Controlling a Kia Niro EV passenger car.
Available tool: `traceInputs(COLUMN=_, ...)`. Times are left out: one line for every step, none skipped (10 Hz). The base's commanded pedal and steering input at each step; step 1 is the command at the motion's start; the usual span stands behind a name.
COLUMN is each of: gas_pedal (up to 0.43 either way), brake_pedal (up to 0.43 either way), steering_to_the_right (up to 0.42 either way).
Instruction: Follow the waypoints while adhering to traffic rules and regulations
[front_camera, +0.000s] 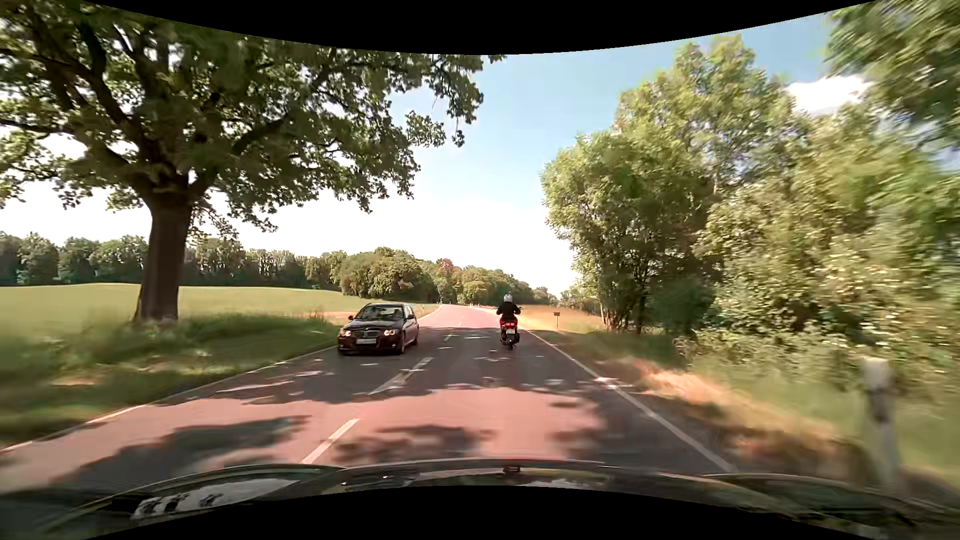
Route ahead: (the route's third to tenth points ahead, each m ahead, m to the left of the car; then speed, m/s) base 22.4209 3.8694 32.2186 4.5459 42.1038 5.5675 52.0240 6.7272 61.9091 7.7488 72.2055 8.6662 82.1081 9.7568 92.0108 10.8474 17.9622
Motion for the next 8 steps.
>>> traceInputs(gas_pedal=0.228, brake_pedal=0.006, steering_to_the_right=-0.013)
traceInputs(gas_pedal=0.228, brake_pedal=0.006, steering_to_the_right=-0.013)
traceInputs(gas_pedal=0.22, brake_pedal=0.006, steering_to_the_right=-0.012)
traceInputs(gas_pedal=0.169, brake_pedal=0.006, steering_to_the_right=-0.011)
traceInputs(gas_pedal=0.157, brake_pedal=0.006, steering_to_the_right=-0.012)
traceInputs(gas_pedal=0.15, brake_pedal=0.006, steering_to_the_right=-0.012)
traceInputs(gas_pedal=0.138, brake_pedal=0.006, steering_to_the_right=-0.011)
traceInputs(gas_pedal=0.138, brake_pedal=0.006, steering_to_the_right=-0.011)
